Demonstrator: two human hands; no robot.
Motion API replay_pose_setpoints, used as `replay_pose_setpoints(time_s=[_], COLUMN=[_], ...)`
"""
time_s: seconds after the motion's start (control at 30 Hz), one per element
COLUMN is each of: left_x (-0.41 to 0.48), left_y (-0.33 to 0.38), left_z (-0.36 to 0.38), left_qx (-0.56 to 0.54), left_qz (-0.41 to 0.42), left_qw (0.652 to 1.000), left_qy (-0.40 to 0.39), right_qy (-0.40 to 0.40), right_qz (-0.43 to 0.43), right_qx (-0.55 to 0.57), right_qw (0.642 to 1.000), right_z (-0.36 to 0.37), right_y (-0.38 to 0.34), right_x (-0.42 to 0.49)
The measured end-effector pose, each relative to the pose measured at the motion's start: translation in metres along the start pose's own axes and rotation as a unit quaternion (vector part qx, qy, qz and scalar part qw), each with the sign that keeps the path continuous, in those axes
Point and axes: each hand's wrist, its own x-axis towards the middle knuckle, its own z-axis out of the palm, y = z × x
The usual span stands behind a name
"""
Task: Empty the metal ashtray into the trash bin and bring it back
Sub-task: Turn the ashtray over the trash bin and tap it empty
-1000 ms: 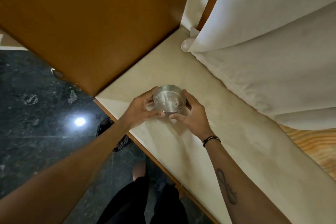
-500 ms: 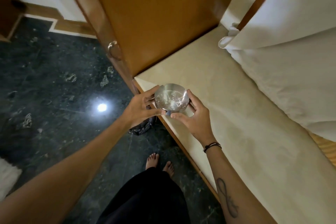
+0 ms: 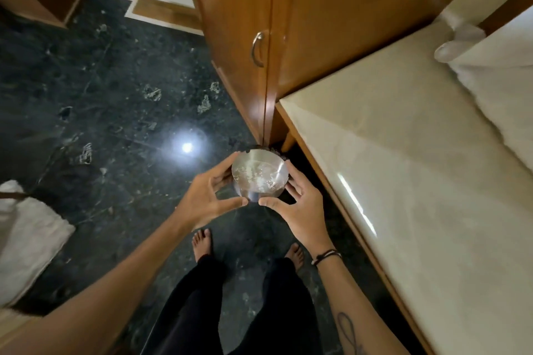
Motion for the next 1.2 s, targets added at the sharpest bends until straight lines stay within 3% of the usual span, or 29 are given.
replay_pose_setpoints(time_s=[0.17, 0.3, 0.47, 0.67, 0.9, 1.2], left_x=[0.020, 0.061, 0.126, 0.206, 0.268, 0.302], left_y=[-0.090, -0.173, -0.251, -0.329, -0.371, -0.378], left_z=[-0.019, -0.014, 0.008, 0.038, 0.067, 0.097], left_qx=[-0.005, 0.002, 0.009, -0.023, -0.092, -0.206], left_qz=[-0.034, -0.040, -0.035, -0.043, -0.102, -0.213], left_qw=[0.999, 0.999, 0.999, 0.998, 0.990, 0.947], left_qy=[-0.039, -0.025, -0.031, -0.035, 0.040, 0.121], right_qy=[0.039, 0.055, 0.083, 0.024, 0.043, 0.077], right_qz=[0.076, 0.113, 0.134, 0.165, 0.224, 0.250], right_qx=[0.053, 0.059, 0.052, 0.021, 0.015, 0.025], right_qw=[0.995, 0.990, 0.986, 0.986, 0.973, 0.965], right_z=[0.057, 0.097, 0.104, 0.099, 0.105, 0.105], right_y=[0.064, 0.136, 0.209, 0.274, 0.318, 0.329], right_x=[0.025, 0.068, 0.123, 0.191, 0.251, 0.280])
